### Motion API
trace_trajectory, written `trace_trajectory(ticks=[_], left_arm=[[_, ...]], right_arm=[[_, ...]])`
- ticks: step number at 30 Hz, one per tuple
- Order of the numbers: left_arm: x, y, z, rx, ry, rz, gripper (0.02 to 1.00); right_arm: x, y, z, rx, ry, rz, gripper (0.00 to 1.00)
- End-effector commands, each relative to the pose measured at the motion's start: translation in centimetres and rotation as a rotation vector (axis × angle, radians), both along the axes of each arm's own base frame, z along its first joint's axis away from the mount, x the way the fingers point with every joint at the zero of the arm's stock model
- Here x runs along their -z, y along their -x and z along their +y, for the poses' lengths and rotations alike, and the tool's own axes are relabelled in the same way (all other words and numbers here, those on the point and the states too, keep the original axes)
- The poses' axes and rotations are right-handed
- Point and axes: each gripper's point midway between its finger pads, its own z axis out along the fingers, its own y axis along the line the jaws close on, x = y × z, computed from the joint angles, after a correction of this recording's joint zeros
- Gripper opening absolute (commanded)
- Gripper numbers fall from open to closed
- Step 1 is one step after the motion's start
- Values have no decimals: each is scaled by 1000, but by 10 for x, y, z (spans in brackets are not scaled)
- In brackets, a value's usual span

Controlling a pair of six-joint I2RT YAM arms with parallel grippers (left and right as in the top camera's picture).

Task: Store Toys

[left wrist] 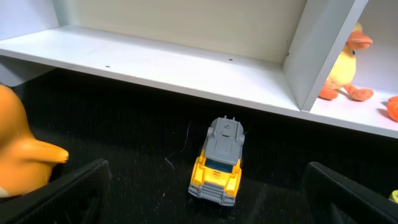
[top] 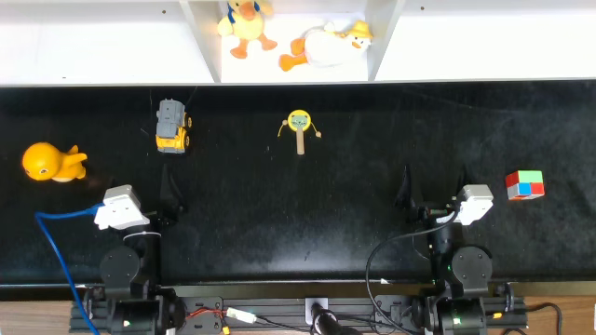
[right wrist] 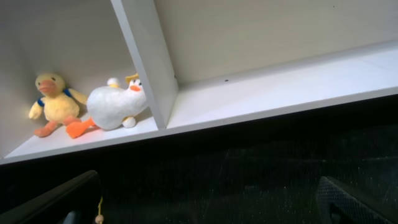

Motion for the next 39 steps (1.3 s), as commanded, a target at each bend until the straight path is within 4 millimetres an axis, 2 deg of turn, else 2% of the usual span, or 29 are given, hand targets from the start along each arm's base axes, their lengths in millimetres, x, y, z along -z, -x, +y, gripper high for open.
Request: trace_trajectory(ticks=[1,39], left_arm=[[-1,1,2,-12,11,-10,998],[-1,0,2,-8,11,-12,998]], right_arm=[[4,0,0,5,-7,3,996],[4,0,0,5,-7,3,996]])
